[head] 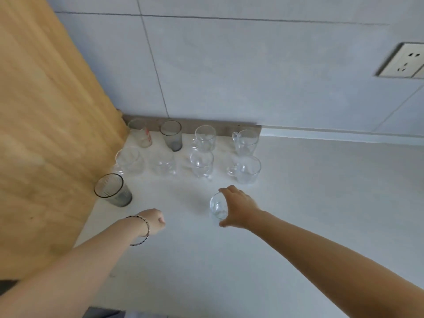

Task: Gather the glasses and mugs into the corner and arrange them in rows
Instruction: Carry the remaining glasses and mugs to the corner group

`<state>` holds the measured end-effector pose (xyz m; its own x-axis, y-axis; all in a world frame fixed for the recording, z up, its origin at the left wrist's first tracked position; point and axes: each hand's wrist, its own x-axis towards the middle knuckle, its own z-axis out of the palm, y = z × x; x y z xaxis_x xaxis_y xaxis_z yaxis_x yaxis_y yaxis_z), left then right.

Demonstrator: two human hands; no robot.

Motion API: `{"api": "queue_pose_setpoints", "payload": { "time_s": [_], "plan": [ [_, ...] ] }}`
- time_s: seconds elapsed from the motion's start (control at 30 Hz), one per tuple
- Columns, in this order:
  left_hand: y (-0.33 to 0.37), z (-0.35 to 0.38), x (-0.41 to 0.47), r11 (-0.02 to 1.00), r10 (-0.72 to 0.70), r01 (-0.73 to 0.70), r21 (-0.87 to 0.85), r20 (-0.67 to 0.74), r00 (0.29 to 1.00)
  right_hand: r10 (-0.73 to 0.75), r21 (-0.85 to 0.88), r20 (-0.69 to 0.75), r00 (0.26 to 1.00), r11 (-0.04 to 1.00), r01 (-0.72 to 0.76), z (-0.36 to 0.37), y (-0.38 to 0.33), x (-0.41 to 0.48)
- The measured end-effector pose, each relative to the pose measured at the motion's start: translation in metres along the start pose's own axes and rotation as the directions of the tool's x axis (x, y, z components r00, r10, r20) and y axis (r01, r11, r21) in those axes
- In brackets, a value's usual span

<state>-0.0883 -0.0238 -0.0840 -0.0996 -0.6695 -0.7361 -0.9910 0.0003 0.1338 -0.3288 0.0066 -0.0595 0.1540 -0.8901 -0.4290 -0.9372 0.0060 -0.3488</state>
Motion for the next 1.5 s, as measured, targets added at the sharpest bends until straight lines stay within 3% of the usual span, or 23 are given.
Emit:
{"api": "queue_pose_setpoints", "payload": {
  "time_s": [0.33,0.67,0.77,0.93,1.27,1.5],
  "plan": [
    [-0.083,0.009,0.004,0.989,-0.074,0.077,-0.127,0.03,0.997,-0.123,-0.104,-0.015,0.992,0.987,0.121,0.031,-0.125,0.094],
    [-0.077,0.009,0.014,0.988,-0.003,0.012,-0.152,0.062,0.998,-0.085,-0.004,-0.021,0.996,0.996,0.085,0.045,-0.131,0.105],
    [-0.058,0.013,0.024,0.994,0.063,-0.056,-0.094,0.069,0.996,-0.041,-0.034,0.023,0.999,0.999,0.042,0.044,-0.097,0.087],
    [0.003,0.017,0.041,0.982,0.191,-0.19,-0.01,0.07,0.979,0.185,0.057,0.173,0.967,0.979,-0.198,0.038,-0.001,0.042],
    [0.225,0.023,0.037,0.847,0.445,-0.473,0.243,0.163,0.881,0.555,0.249,0.134,0.821,0.783,-0.57,-0.003,0.204,-0.106],
    [0.403,0.06,0.02,0.757,0.518,-0.559,0.339,0.211,0.829,0.717,0.354,0.026,0.696,0.645,-0.677,-0.035,0.364,-0.206]
  ]
}}
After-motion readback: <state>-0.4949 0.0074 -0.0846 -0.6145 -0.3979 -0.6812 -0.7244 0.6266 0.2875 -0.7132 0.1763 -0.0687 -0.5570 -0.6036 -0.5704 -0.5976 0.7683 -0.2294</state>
